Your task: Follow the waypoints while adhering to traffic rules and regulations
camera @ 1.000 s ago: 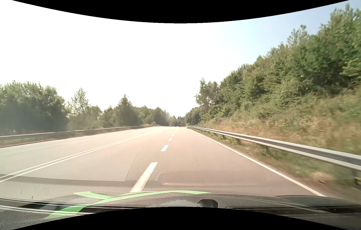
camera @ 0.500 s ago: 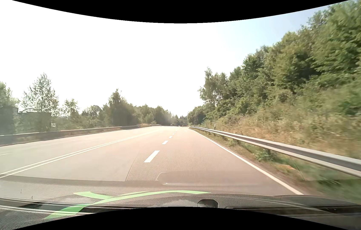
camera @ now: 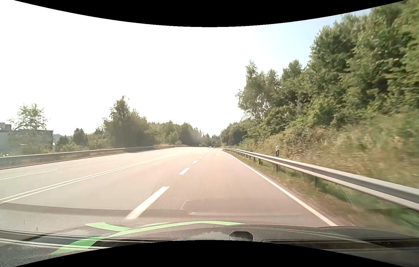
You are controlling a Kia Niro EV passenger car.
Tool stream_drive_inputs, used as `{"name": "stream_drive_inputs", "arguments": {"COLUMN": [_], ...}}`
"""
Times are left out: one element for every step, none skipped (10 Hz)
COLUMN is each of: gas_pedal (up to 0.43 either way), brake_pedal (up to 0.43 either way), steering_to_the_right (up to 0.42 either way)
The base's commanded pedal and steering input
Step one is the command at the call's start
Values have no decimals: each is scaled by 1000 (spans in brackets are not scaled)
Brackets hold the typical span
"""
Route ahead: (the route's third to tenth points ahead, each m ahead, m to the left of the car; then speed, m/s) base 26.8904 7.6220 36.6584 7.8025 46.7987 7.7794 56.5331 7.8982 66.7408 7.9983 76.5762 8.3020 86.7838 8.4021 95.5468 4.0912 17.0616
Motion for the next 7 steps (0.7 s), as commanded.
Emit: {"name": "stream_drive_inputs", "arguments": {"gas_pedal": [0, 0, 0, 0, 0, 0, 0], "brake_pedal": [116, 116, 122, 122, 128, 134, 140], "steering_to_the_right": [-12, -12, -12, -12, -12, -12, -11]}}
